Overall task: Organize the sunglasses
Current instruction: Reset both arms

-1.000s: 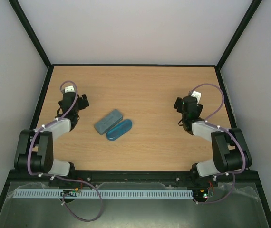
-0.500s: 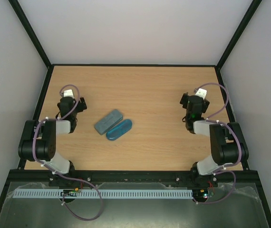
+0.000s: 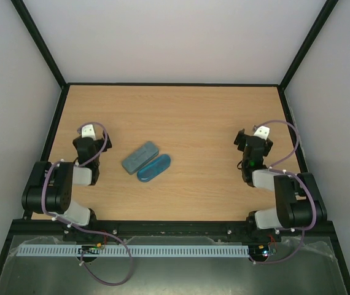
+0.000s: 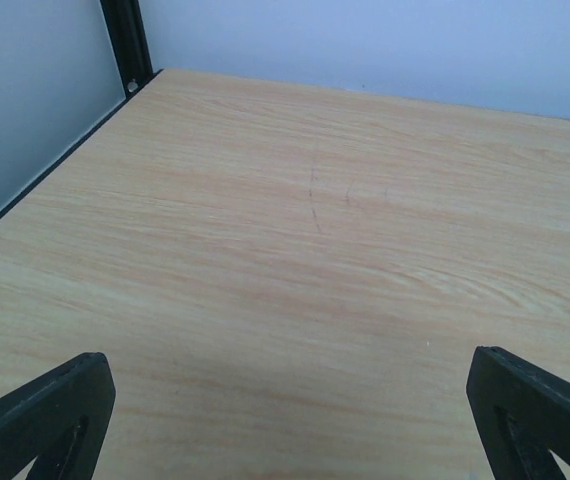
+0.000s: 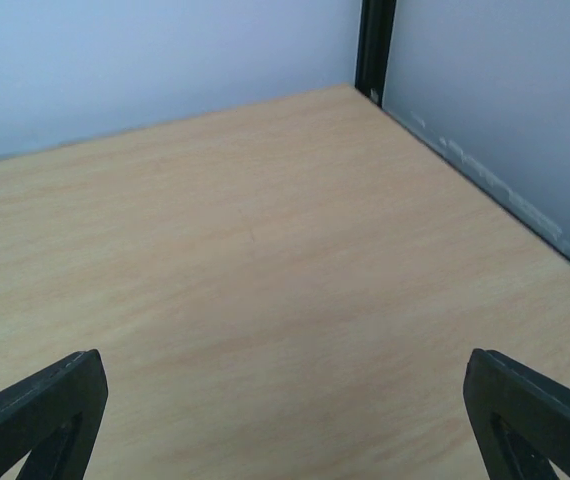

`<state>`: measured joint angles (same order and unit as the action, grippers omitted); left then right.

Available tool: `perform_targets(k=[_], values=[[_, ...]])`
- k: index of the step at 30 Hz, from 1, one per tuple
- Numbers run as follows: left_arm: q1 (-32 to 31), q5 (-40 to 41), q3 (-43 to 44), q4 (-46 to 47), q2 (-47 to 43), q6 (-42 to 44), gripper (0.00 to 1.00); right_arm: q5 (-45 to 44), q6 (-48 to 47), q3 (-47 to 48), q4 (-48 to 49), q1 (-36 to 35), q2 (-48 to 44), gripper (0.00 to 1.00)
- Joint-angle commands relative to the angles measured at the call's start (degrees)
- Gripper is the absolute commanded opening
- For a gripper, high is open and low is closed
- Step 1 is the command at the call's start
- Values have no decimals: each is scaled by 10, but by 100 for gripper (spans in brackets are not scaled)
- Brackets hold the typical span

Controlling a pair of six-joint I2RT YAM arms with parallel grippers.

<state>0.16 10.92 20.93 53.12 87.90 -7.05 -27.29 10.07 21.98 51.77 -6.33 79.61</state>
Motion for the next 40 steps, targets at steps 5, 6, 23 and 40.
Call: perform_targets(k=[5, 6, 23, 40], values=[[-2, -19, -81, 204, -2, 20, 100, 20, 4, -71, 132, 1, 28, 98], [-2, -19, -83, 209, -2, 20, 99, 33, -3, -76, 154, 0, 38, 99], [-6, -7, -77, 198, 0, 23, 100, 35, -19, -115, 283, -4, 93, 99], [-9, -3, -78, 200, -1, 25, 100, 36, -17, -112, 264, -3, 86, 99]])
